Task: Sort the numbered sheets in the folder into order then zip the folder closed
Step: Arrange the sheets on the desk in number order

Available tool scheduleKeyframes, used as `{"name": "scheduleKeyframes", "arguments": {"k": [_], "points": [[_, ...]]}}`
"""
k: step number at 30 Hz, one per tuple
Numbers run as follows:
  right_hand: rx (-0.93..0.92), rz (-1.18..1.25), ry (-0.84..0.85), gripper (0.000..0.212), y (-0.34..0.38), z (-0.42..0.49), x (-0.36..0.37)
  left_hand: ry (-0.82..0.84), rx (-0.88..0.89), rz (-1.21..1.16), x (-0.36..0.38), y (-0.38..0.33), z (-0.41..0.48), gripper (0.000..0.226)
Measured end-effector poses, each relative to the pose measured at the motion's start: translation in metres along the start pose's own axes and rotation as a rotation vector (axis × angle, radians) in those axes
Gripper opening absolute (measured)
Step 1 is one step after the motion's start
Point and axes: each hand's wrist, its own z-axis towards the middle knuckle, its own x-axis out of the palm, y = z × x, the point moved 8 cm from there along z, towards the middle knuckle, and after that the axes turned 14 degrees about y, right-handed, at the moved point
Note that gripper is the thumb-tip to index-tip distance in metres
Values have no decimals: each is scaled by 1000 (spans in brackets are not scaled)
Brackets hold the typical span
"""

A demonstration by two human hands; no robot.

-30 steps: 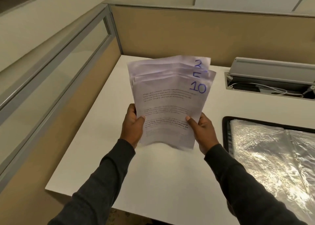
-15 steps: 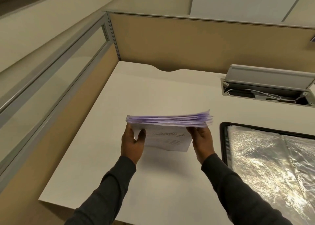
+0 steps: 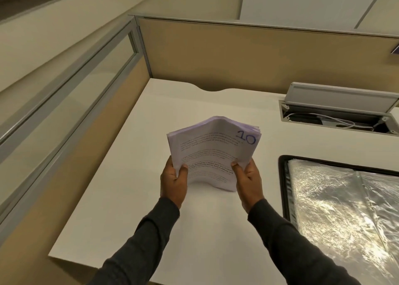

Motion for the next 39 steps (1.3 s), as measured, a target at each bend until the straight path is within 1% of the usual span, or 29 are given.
{"name": "scheduleKeyframes", "arguments": {"k": [5,7,9,11,15,18,20,23,24,26,27,28,29,30,31,32,33,34,36,37,39], "points": [[-54,10,-27,41,9,3,-4,-21,58,-39,-4,-10,3,38],[-27,-3,-29,37,0,2,-3,-22,28,-26,-3,-1,3,39],[44,-15,-25,34,-19,0,0,-13,-26,-17,2,13,2,39],[88,-9,-45,34,-28,-2,4,-17,-40,-32,6,18,0,38],[44,20,-80,31,-18,2,7,-42,-10,-58,13,9,1,38],[78,-23,-70,31,-29,3,7,-28,-62,-73,18,22,-1,41],[114,-64,-66,31,-39,0,4,-13,-93,-64,19,31,-3,38],[95,-131,-58,24,-32,-1,-7,18,-92,-39,14,31,3,36],[78,-195,-49,20,-24,0,-12,19,-80,-6,10,26,5,35],[21,-412,-9,18,-5,4,-22,-31,-30,72,-4,11,12,37],[-16,-520,16,20,6,7,-26,-73,-2,121,-13,2,14,47],[-55,-618,49,24,16,11,-29,-124,24,209,-22,-11,16,67],[-92,-709,94,27,27,14,-29,-162,70,345,-30,-28,19,86],[-117,-791,148,29,36,17,-27,-174,144,538,-32,-49,22,99],[-131,-867,205,29,43,19,-23,-147,241,722,-30,-69,25,104],[-140,-939,259,29,49,21,-19,-79,312,841,-23,-84,29,103],[-144,-998,302,29,55,23,-16,21,341,860,-18,-93,34,95],[-143,-1036,327,29,59,25,-15,127,333,800,-15,-96,38,80],[-159,-1042,321,27,69,27,-20,266,259,580,-16,-97,43,36],[-154,-1020,312,24,73,27,-27,290,213,484,-19,-95,44,24],[-69,-952,320,15,74,29,-48,263,167,343,-30,-90,44,24]]}}
